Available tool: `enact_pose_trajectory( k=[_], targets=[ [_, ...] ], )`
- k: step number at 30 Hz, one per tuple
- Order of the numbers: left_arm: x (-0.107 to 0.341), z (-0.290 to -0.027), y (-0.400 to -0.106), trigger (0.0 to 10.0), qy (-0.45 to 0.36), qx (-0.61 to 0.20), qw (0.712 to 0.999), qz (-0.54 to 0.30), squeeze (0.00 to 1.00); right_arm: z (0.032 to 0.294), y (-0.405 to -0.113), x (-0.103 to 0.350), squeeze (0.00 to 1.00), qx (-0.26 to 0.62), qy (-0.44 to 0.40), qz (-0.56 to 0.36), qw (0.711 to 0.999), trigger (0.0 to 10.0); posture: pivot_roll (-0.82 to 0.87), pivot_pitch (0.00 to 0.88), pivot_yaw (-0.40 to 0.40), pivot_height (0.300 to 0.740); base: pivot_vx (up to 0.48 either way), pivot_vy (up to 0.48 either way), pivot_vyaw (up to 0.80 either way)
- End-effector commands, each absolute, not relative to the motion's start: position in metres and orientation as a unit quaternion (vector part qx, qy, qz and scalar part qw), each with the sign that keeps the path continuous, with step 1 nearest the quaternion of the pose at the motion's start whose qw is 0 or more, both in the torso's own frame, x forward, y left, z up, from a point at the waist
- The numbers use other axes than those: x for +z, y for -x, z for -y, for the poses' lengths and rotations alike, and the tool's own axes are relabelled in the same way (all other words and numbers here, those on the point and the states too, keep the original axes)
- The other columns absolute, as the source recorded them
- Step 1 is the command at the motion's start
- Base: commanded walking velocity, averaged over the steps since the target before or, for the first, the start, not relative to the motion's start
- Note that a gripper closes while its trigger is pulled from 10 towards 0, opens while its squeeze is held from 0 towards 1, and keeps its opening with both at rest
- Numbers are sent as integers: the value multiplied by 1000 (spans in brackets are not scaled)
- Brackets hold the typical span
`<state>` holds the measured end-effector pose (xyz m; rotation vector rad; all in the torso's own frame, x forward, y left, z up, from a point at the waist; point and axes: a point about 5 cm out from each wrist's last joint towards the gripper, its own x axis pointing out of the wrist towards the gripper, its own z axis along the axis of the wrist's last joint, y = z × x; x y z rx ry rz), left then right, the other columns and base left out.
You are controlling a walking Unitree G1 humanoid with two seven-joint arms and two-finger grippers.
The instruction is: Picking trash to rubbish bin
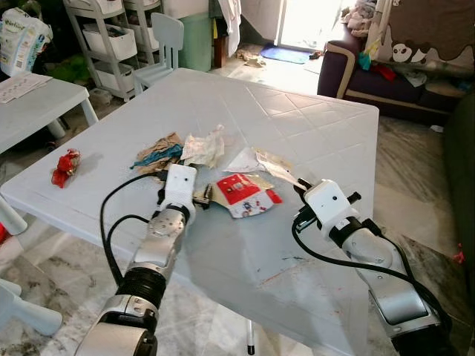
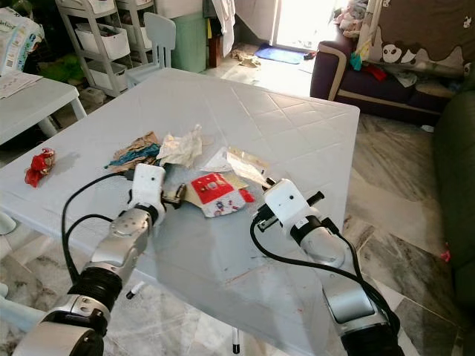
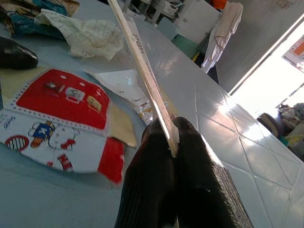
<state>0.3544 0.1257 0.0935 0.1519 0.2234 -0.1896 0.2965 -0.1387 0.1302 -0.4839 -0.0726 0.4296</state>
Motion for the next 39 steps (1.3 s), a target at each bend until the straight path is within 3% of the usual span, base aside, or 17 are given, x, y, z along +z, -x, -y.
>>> enact_pose_trajectory(
  k=[1,17,29,39],
  targets=[
    [96,-119,-357,10000,-92,-115,983,-108,0,136,-296,135,0,215,236,43,947,0,-50,0,-23,740,0,0,0],
    [72,-117,-332,10000,-92,-139,976,-142,0,136,-296,133,0,219,230,33,948,0,-40,0,-25,740,0,0,0],
    [55,-140,-294,10000,-103,-128,970,-181,0,138,-298,131,0,221,229,29,948,0,-18,0,-29,740,0,0,0],
    [68,-183,-259,10000,-134,-68,972,-182,0,138,-302,126,0,226,229,23,947,0,39,0,-37,740,0,0,0]
  ],
)
